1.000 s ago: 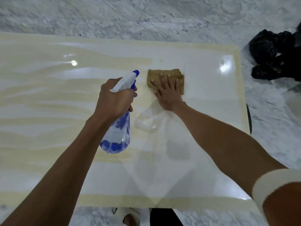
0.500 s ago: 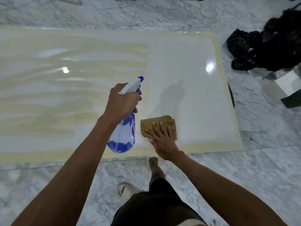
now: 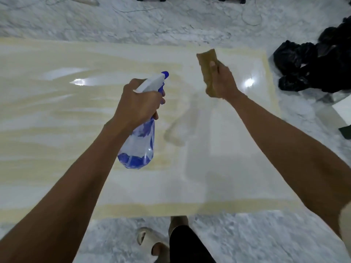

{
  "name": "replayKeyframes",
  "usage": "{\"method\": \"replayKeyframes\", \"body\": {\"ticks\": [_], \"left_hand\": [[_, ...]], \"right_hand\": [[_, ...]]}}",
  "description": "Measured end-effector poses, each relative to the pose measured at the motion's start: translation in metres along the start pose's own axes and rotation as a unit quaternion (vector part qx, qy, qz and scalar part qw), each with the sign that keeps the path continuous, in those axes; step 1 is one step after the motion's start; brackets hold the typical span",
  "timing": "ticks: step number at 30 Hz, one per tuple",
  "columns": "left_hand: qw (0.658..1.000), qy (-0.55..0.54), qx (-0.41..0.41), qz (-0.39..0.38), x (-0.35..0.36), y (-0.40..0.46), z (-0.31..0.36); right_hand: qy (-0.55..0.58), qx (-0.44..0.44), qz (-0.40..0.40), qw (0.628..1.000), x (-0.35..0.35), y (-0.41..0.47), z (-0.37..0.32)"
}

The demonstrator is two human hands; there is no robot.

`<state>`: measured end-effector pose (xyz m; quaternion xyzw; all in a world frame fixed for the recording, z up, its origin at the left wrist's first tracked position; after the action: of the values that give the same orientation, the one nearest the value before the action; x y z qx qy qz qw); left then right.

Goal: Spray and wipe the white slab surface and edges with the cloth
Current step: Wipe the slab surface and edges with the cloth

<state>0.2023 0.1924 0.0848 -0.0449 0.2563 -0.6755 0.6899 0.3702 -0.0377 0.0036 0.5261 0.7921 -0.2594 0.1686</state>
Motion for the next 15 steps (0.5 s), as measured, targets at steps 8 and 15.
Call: {"method": "replayKeyframes", "body": {"ticks": [8, 15], "left_hand": [[0.999, 0.004, 0.018, 0.039, -0.03, 0.084, -0.014], [0.999, 0.007, -0.009, 0.032, -0.033, 0.074, -0.036]], "right_hand": [[-0.349, 0.065, -0.154, 0.922, 0.089, 0.185, 0.064], [-0.437, -0.004, -0.162, 0.885, 0.154, 0.129, 0.065]]}}
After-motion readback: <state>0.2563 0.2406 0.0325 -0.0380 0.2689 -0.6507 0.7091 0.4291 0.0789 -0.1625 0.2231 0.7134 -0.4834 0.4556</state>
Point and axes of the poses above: each hand's wrist, its own y-axis towards the middle knuckle, its own x-axis out of the palm, z = x × y, the point moved 8 cm from there along y, towards the middle knuckle, and after that the axes turned 12 degrees about -z, right-handed, at the moved point
